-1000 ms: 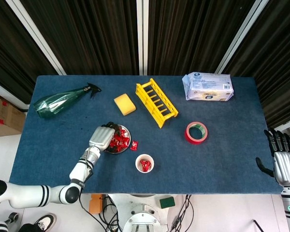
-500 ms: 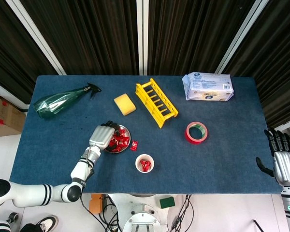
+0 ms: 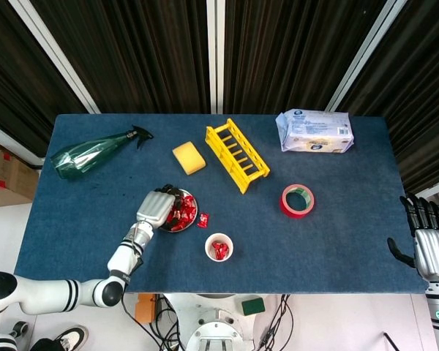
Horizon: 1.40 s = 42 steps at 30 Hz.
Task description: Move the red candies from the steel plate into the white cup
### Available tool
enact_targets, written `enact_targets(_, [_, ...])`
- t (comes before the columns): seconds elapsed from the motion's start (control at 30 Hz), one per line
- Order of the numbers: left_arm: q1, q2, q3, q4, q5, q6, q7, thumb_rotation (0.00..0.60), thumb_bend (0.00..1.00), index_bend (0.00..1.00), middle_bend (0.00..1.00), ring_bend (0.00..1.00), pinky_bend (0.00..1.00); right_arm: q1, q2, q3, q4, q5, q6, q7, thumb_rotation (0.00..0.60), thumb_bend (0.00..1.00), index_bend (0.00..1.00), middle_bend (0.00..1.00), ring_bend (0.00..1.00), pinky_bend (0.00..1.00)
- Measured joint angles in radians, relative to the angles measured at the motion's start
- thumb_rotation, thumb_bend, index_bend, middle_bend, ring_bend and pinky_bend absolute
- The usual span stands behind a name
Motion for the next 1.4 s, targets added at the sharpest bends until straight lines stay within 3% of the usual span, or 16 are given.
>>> enact_targets(0.43, [0.026, 0.035, -0.010, -0.057, 0.063, 0.036, -0.037, 0.598, 0.35, 0.57, 0.24, 0.11, 0.26, 0.000, -0.003, -0.001, 0.000, -0.001, 0.000, -0.005, 0.600, 0.30, 0.00, 0.00, 0.00, 0.00])
enact_targets(1.4, [0.070, 0.154, -0.003, -0.401, 0.219, 0.126, -0.020, 0.600, 0.35, 0.59, 0.26, 0.12, 0.26, 0.003, -0.002, -0.004, -0.003, -0.003, -0.006, -0.008, 0.600, 0.30, 0.00, 0.00, 0.00, 0.00])
